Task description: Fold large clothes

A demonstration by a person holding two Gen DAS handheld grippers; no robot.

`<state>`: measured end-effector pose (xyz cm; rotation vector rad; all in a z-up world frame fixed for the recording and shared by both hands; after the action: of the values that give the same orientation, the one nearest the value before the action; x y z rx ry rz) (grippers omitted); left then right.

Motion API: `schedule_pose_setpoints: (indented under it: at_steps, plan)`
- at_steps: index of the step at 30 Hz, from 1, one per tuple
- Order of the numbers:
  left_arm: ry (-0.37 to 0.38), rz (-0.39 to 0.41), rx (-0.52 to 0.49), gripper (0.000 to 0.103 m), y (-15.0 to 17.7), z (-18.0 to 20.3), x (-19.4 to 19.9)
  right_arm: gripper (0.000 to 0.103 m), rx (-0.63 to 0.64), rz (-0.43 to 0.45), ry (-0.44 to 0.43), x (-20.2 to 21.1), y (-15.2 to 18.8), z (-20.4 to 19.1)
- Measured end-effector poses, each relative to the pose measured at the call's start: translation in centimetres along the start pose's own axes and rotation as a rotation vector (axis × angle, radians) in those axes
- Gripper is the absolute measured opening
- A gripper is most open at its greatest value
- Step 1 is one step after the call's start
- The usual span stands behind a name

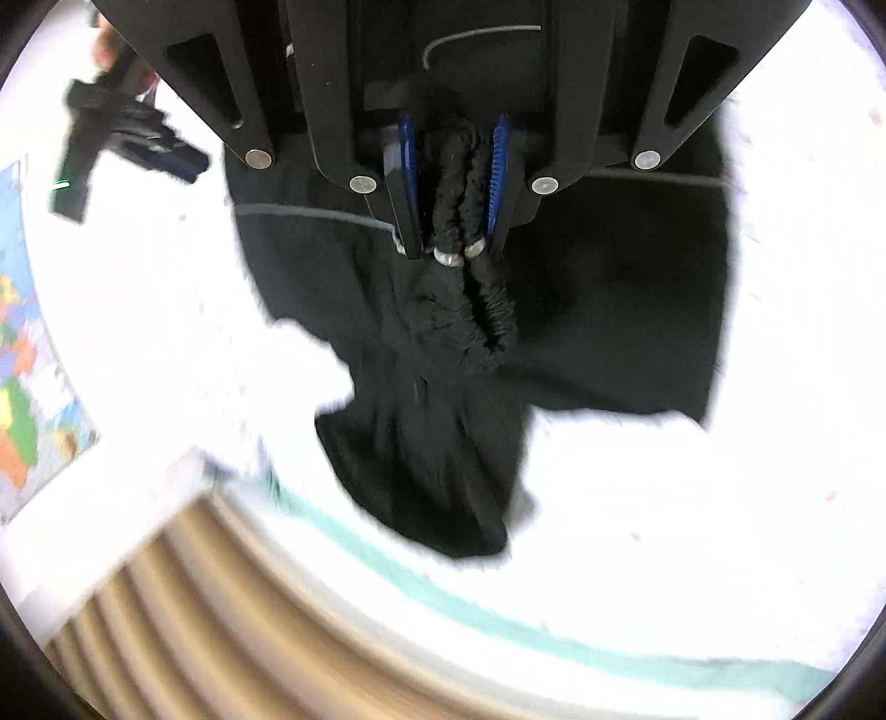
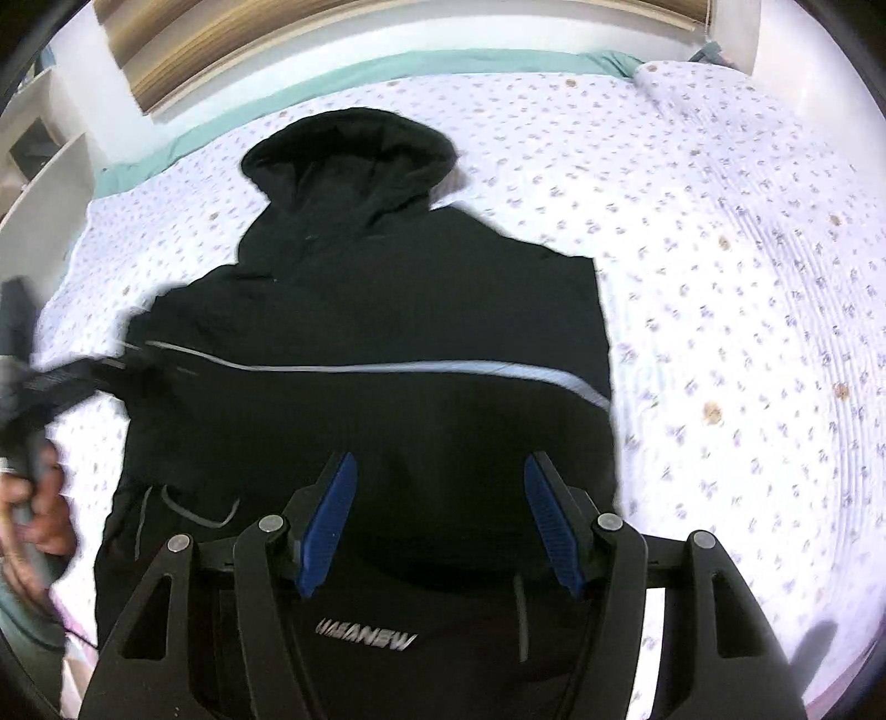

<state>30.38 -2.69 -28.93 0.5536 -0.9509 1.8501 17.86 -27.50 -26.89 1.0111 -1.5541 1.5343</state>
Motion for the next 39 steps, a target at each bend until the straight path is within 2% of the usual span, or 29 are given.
schedule_pose_setpoints:
  at_steps: [2, 4, 7, 8, 9, 11, 15, 17, 19, 20, 22, 25, 26, 28, 29, 30, 31, 33, 39]
  plan:
    - [-0.014, 0.019, 0.017, 0.021, -0.9, -1.9, 1.5, 0.066, 0.021, -0.028, 0.030, -1.9, -0.4, 0.3]
    - [-0.053, -0.001, 0.041, 0.021, -0.6, -4.4, 1.6, 0.066, 0.037, -0.059, 0.037, -4.0, -0.7, 0.0]
    - [-0.145, -0.112, 0.118, 0.021, 1.8, -9.1, -1.1, 0.066, 0.028, -0.118, 0.026, -7.6, -0.5, -0.7]
    - [-0.196, -0.151, 0.133, 0.021, 2.9, -10.8, -2.4, 0.066, 0.034, -0.147, 0.046, -9.3, -0.1, -0.9]
    - [-0.216, -0.191, 0.154, 0.021, 4.1, -12.2, -3.7, 0.068, 0.042, -0.173, 0.064, -10.3, 0.2, -1.0]
    - [-0.197, -0.189, 0.190, 0.023, 4.7, -13.2, -4.6, 0.068, 0.041, -0.238, 0.101, -12.2, 0.8, -1.0]
    - [-0.157, -0.166, 0.187, 0.025, 3.9, -12.8, -2.9, 0.069, 0.040, -0.281, 0.104, -12.3, 0.3, -0.9]
    - [-0.168, -0.104, 0.139, 0.026, 2.7, -12.6, 0.0, 0.069, 0.037, -0.277, 0.065, -11.5, 0.1, -0.7]
    - [-0.203, -0.030, 0.088, 0.033, 1.3, -12.0, 2.6, 0.069, 0.030, -0.234, 0.027, -9.5, -0.7, -0.5]
    - [-0.194, -0.005, 0.075, 0.040, 0.6, -11.5, 3.5, 0.069, 0.033, -0.179, 0.020, -8.0, -1.8, -0.2]
    - [-0.153, 0.019, 0.026, 0.042, -0.6, -9.8, 4.6, 0.069, 0.043, -0.104, 0.045, -6.2, -3.6, 0.7]
    - [-0.147, 0.005, -0.055, 0.042, -1.4, -7.2, 3.0, 0.069, 0.038, -0.048, 0.107, -5.9, -6.6, 2.6]
    - [-0.130, -0.028, -0.065, 0.042, -1.0, -6.1, 1.0, 0.069, 0.031, -0.046, 0.116, -6.5, -7.4, 3.2]
    - [-0.146, -0.085, -0.068, 0.042, -0.4, -6.1, -2.3, 0.069, 0.027, -0.036, 0.123, -8.0, -8.6, 3.5]
    - [-0.168, -0.114, -0.057, 0.042, 0.3, -6.4, -4.3, 0.066, 0.027, -0.035, 0.124, -8.6, -8.7, 3.6]
    - [-0.197, -0.136, -0.039, 0.042, 0.6, -7.1, -5.7, 0.057, 0.017, -0.034, 0.122, -9.5, -8.7, 3.6]
    - [-0.234, -0.156, -0.003, 0.042, 0.9, -8.4, -7.1, 0.053, -0.001, -0.046, 0.117, -10.5, -8.5, 3.8]
    - [-0.218, -0.156, 0.046, 0.042, 1.2, -9.6, -7.9, 0.052, -0.015, -0.083, 0.121, -12.4, -7.7, 4.4]
    - [-0.245, -0.189, -0.011, 0.042, 1.2, -9.9, -8.1, 0.065, -0.013, -0.140, 0.133, -14.1, -7.4, 5.0]
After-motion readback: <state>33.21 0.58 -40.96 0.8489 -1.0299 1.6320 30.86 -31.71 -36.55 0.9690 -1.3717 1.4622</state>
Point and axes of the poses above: each gripper's, at about its wrist camera, not at the fingertips, and x roughly against the way its jaws point, z to its right, y to its underside, the point moved 9 cm from there along -x, roughly the way its jaws point, and after that the axes turned 10 degrees about x, right-handed, at the moved point
